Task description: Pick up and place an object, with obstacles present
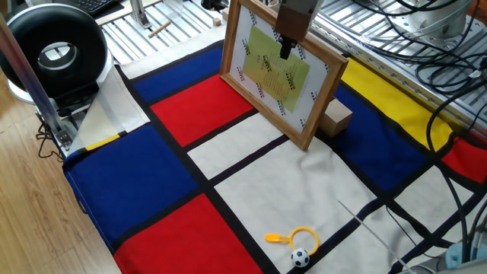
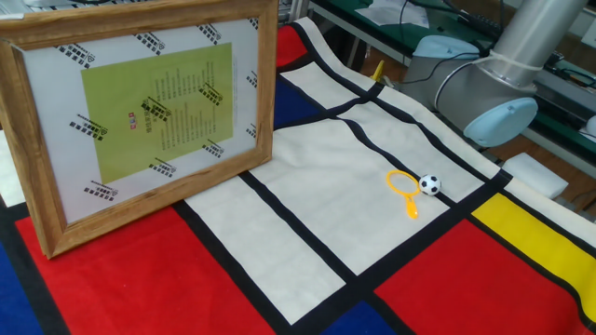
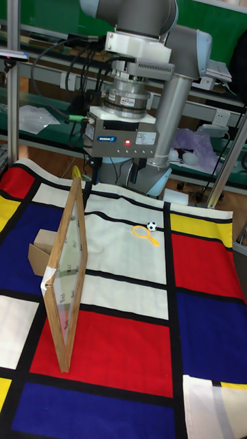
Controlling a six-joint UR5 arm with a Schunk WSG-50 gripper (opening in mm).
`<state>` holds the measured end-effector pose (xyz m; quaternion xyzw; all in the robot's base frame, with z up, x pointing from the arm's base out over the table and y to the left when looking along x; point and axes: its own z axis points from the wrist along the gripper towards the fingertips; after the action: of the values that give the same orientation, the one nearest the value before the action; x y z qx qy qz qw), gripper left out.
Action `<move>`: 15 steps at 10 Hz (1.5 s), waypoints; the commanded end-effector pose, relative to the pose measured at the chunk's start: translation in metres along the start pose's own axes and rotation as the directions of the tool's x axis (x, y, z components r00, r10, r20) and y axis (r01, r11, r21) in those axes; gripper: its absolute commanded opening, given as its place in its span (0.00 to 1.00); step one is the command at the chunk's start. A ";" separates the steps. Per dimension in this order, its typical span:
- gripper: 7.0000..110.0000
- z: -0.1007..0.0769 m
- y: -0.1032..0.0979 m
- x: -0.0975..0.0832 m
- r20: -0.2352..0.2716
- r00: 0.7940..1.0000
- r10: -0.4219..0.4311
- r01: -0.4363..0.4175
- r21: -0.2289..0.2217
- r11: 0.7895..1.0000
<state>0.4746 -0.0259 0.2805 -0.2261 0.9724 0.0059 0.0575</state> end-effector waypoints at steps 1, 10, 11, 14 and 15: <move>0.57 -0.002 0.014 0.003 -0.008 1.000 -0.006 0.005 -0.059 0.998; 0.00 -0.017 0.028 -0.146 0.421 0.899 0.122 -0.103 -0.069 0.992; 0.00 -0.016 0.032 -0.155 0.444 0.893 0.072 -0.047 -0.068 0.997; 0.57 -0.004 0.019 -0.163 0.417 0.908 -0.050 0.055 0.000 0.998; 0.57 -0.004 -0.005 -0.164 0.412 0.909 -0.071 0.037 0.091 0.995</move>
<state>0.6055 0.0500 0.3030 -0.2183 0.9395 0.0414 0.2607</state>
